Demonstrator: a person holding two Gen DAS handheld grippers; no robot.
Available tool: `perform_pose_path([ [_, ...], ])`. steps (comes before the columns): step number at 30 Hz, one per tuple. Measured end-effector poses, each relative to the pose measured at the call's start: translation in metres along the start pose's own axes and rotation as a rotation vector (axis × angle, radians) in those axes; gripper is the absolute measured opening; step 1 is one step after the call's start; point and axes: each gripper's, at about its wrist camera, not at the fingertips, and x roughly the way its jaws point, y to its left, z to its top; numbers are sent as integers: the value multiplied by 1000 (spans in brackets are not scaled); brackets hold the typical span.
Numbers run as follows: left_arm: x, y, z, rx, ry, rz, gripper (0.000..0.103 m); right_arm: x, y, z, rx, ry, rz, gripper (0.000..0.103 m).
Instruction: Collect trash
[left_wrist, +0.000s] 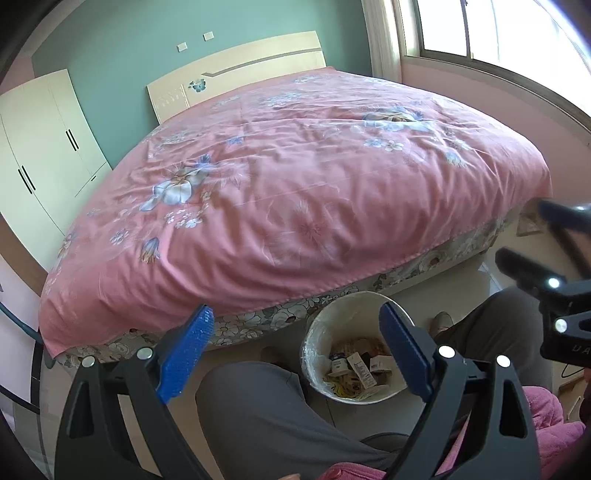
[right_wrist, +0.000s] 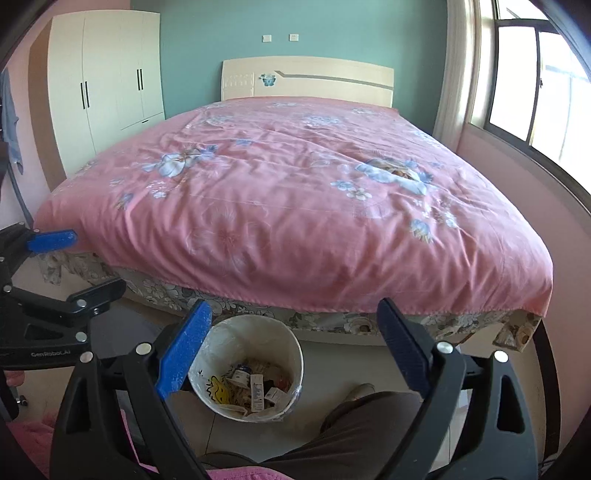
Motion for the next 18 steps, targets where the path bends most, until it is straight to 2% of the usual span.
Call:
perform_pose_path([
  [4,-5,-2,-4,2,-6,8,93,11,5,-14,26,49,-20,89],
  [8,-10,-2,-7,-6,-16,16,93,7,10,-23,61,58,-14,89],
  [18,-15,3,-13,-41,-28,-1,93,-20,14,-24,63,-22,-90,89],
])
